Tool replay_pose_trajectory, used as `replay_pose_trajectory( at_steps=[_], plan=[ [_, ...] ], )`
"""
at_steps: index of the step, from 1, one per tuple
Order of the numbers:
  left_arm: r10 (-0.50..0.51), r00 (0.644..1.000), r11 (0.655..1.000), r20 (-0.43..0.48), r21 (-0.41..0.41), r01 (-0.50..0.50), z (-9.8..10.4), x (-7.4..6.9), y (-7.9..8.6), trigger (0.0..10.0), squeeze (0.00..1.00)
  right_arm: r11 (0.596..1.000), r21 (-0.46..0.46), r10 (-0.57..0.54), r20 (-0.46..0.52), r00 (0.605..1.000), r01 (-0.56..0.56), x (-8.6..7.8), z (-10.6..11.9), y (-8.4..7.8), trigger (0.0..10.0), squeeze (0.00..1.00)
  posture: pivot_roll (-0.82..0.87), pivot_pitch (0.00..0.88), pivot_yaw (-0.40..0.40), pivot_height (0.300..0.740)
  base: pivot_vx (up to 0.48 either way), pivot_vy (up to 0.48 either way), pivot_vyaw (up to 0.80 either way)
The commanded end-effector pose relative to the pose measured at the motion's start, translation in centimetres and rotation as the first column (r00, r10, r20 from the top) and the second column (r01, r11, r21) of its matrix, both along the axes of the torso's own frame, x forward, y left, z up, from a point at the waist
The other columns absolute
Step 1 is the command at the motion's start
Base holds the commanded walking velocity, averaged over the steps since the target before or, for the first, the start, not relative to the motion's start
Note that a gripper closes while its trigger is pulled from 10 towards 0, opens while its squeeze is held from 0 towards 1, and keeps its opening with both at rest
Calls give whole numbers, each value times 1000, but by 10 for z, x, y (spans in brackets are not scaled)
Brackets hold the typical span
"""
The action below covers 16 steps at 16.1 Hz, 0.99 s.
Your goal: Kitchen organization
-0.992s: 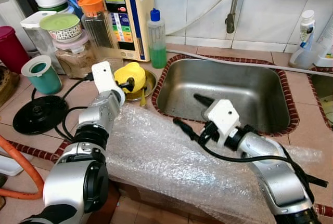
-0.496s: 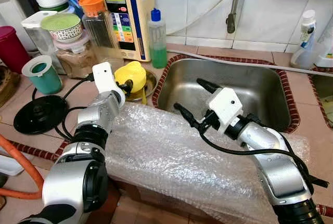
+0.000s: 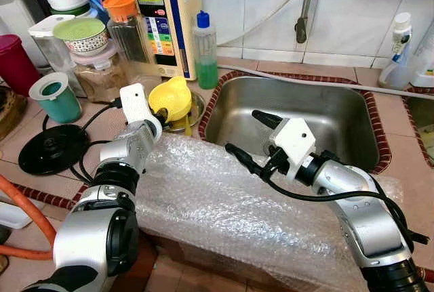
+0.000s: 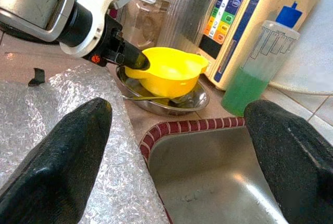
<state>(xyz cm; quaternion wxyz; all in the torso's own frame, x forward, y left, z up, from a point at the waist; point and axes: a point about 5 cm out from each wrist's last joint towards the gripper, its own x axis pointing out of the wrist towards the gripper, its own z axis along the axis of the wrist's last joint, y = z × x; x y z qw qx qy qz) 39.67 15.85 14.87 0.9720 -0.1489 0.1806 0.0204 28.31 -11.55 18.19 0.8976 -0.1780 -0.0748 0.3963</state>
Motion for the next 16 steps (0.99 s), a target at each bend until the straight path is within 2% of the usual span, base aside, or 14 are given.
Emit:
replay_pose_trajectory(
  at_steps=[1,7,14,16],
  plan=[
    [5,1000,1000,2,14,-5,4,2,4,0,0,1000,-14,14,-15,1000,-14,0,-3,3,10000,0,-19,0,121,740,0,0,0],
    [11,999,998,40,62,-13,6,2,10,0,0,999,-37,2,-21,1000,-3,1,-7,2,10000,0,-16,0,122,740,0,0,0],
    [21,998,998,59,66,-25,8,2,13,0,0,998,-59,-9,-16,1000,8,4,-10,1,10000,0,-15,0,122,740,0,0,0],
    [52,987,998,151,38,-59,18,4,14,0,0,999,-44,-33,-12,999,32,6,-10,-1,10000,0,-18,0,122,740,0,0,0]
  ],
)
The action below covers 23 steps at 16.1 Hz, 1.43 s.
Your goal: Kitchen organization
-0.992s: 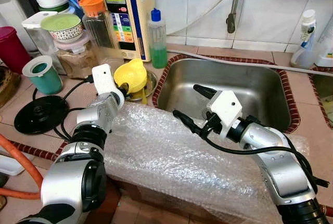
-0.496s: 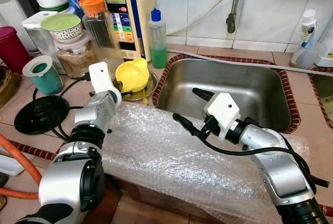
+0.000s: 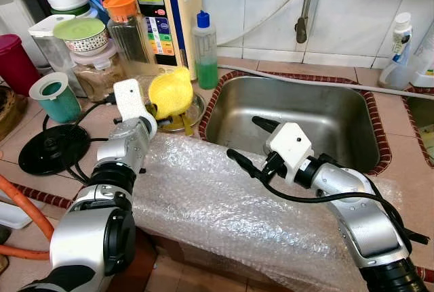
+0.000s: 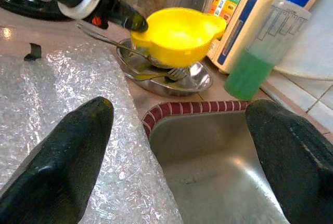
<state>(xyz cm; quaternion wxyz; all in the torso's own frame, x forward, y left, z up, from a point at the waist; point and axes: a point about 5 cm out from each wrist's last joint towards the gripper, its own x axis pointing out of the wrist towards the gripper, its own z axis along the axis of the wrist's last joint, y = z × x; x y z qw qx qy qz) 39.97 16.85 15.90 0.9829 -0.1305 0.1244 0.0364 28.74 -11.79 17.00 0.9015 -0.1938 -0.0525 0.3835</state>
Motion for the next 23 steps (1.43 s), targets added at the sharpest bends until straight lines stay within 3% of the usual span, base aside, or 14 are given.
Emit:
replay_pose_trajectory(
  at_steps=[1,5,6,8,9,10,11,15,17,18,19,23],
  plan=[
    [0,996,1000,89,20,-2,14,2,3,0,0,1000,15,-14,11,1000,14,4,3,1,10000,0,-18,0,121,740,0,0,0],
    [-93,957,988,275,146,54,35,1,-10,0,0,971,137,-192,-54,980,198,20,3,-3,10000,0,-16,0,120,740,0,0,0],
    [-178,934,971,311,212,114,38,-2,-22,0,0,930,243,-249,-133,959,275,26,5,-4,10000,0,-14,0,119,740,0,0,0],
    [-272,902,947,335,260,189,34,-8,-40,0,0,852,377,-285,-247,926,363,34,10,-3,10000,0,-14,0,120,740,0,0,0],
    [-298,891,940,344,270,210,33,-11,-47,0,0,832,405,-287,-270,919,379,36,12,-3,10000,0,-12,0,120,740,0,0,0],
    [-348,870,923,348,286,255,30,-16,-61,0,0,780,478,-277,-317,907,405,40,16,-2,10000,0,-12,0,117,740,0,0,0],
    [-381,857,912,347,295,286,27,-20,-69,0,0,752,511,-270,-337,902,416,42,19,-2,10000,0,-12,0,117,740,0,0,0],
    [-442,824,889,354,297,349,21,-32,-90,0,0,727,516,-280,-379,882,453,49,24,-2,10000,0,-15,0,111,740,0,0,0],
    [-470,804,877,363,297,378,20,-37,-97,0,0,735,486,-295,-397,869,472,52,21,0,9608,0,-14,0,106,740,0,0,0],
    [-478,798,873,368,294,389,20,-39,-99,0,0,731,485,-296,-408,864,480,54,21,0,6706,0,-14,0,105,740,0,0,0],
    [-487,789,870,375,283,403,21,-42,-102,0,0,724,483,-304,-419,856,493,57,21,1,0,0,-14,0,104,740,0,0,0],
    [-494,782,867,379,279,413,21,-46,-105,0,0,671,501,-324,-465,824,547,70,26,0,0,0,-10,0,96,740,0,0,0]
  ],
)
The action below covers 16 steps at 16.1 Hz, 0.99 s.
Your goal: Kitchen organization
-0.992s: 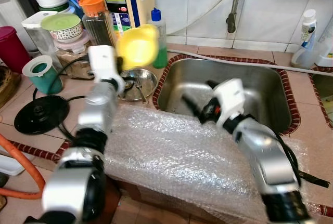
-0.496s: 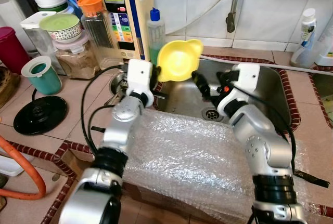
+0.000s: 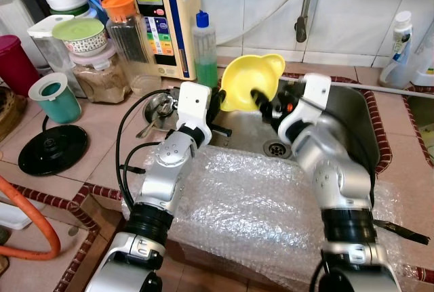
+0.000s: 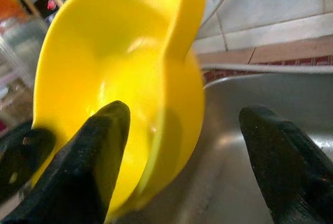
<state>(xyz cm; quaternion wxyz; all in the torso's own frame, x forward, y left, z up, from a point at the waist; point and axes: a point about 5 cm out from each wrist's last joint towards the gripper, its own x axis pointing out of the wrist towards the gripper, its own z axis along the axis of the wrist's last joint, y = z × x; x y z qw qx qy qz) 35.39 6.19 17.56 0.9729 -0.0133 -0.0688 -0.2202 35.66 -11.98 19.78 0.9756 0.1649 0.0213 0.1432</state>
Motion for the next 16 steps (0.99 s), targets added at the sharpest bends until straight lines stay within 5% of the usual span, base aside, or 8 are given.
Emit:
replay_pose_trajectory(
  at_steps=[1,16],
  plan=[
    [-3,1000,1000,13,0,3,4,-1,2,0,0,1000,27,-9,-22,1000,9,3,1,1,0,0,-9,0,95,740,0,0,0],
    [13,1000,1000,18,5,-13,7,-1,4,0,0,985,83,-138,-137,981,151,16,-7,-14,0,0,-10,0,97,740,0,0,0]
  ],
)
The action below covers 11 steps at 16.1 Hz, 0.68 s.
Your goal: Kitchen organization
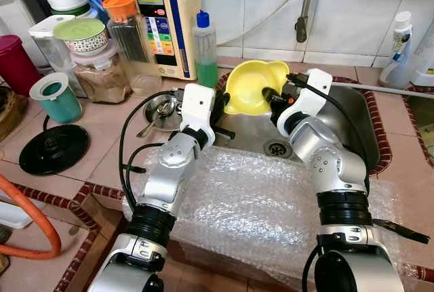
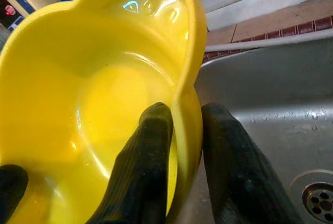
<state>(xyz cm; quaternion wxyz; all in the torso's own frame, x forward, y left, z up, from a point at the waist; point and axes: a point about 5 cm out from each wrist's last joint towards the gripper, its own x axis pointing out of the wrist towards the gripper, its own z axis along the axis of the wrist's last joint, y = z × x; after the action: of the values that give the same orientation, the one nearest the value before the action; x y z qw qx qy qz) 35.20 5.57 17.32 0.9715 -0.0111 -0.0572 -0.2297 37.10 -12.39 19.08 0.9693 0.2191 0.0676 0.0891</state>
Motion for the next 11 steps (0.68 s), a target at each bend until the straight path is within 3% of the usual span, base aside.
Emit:
replay_pose_trajectory(
  at_steps=[1,6,7,8,11],
  plan=[
    [30,999,1000,40,-5,-30,9,1,10,0,0,998,5,-63,-17,998,63,2,0,-11,0,0,-11,0,97,740,0,0,0],
    [14,999,1000,38,-2,-14,8,0,7,0,0,992,10,-124,-58,991,125,4,-6,-21,0,0,-12,0,97,740,0,0,0],
    [-10,999,1000,35,-5,10,7,-2,5,8588,0,990,5,-143,-71,987,143,4,-9,-24,0,0,-11,0,97,740,0,0,0],
    [-14,999,1000,29,-11,14,6,-2,5,10000,969,988,-9,-157,-78,985,157,5,-11,-26,0,0,-9,0,96,740,0,0,0],
    [-88,996,995,-6,-40,88,2,-7,-2,10000,1000,972,-72,-226,-52,973,222,6,-9,-35,0,0,-3,0,95,740,0,0,0]
  ],
)
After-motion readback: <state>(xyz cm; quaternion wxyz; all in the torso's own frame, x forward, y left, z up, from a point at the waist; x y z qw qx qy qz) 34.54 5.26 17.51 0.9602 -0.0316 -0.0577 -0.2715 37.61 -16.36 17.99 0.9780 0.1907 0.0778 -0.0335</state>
